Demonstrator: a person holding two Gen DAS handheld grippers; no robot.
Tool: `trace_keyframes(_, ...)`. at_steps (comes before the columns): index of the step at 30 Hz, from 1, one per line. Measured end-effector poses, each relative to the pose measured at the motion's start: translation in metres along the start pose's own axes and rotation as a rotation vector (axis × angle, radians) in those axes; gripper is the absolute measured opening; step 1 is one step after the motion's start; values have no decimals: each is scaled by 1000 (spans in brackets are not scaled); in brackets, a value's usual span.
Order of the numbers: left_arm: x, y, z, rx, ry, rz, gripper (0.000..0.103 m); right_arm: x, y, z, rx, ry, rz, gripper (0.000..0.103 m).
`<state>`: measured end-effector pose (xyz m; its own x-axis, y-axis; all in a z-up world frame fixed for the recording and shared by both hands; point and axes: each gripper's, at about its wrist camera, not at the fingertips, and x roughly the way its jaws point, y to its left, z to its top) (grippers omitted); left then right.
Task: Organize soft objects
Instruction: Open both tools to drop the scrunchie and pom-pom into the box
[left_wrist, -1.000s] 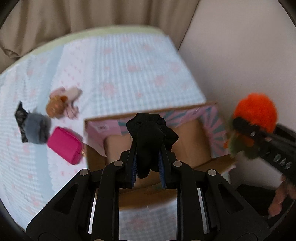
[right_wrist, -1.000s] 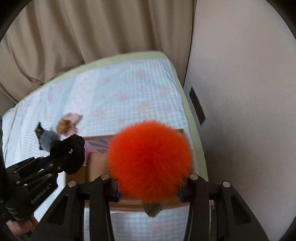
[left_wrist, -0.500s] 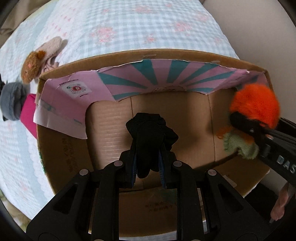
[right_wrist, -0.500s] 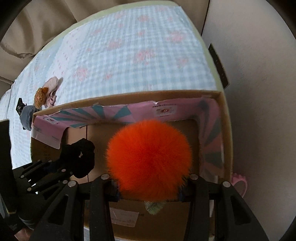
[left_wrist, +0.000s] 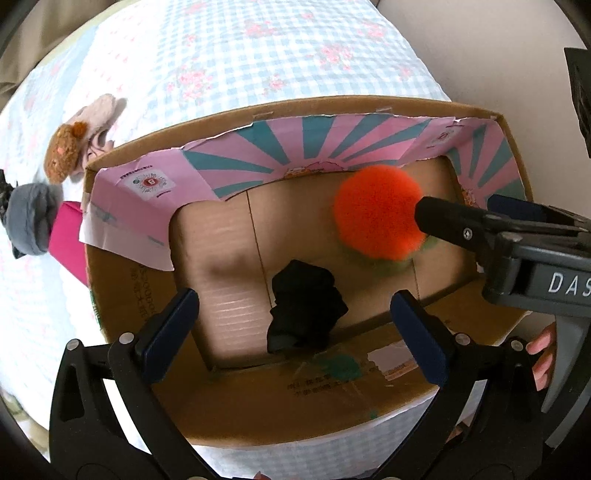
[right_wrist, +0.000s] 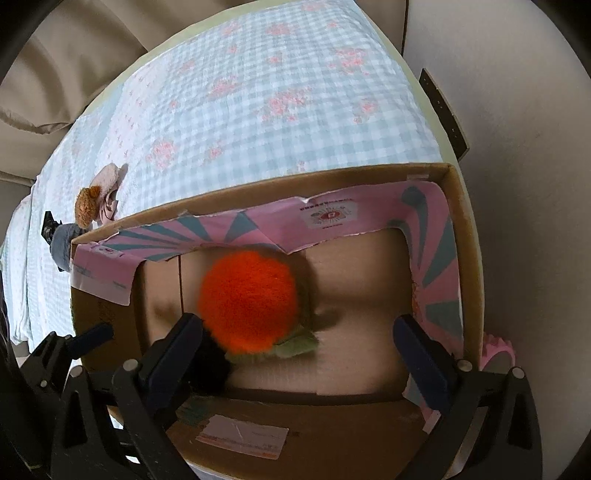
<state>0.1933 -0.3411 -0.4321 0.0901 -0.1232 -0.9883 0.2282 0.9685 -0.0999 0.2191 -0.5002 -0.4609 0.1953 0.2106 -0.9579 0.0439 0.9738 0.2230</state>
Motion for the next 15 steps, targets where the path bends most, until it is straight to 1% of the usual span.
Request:
trace_keyframes(4,-9,7,-2,-4,-4,-8,103,-7,-3,-1,6,-13,-9,103)
trace_keyframes(9,-29,-2,-4,14,-16,5,103,-29,-1,-3,1,-44,-16,103)
trace_keyframes(13,-52,-6,-3,18,-52,3,103,-62,6,-8,-11,-83,-18,103)
trace_keyframes(15,-69,-8,-4,22,-78,6,103,-81,10,-12,-19,-112,-15,103)
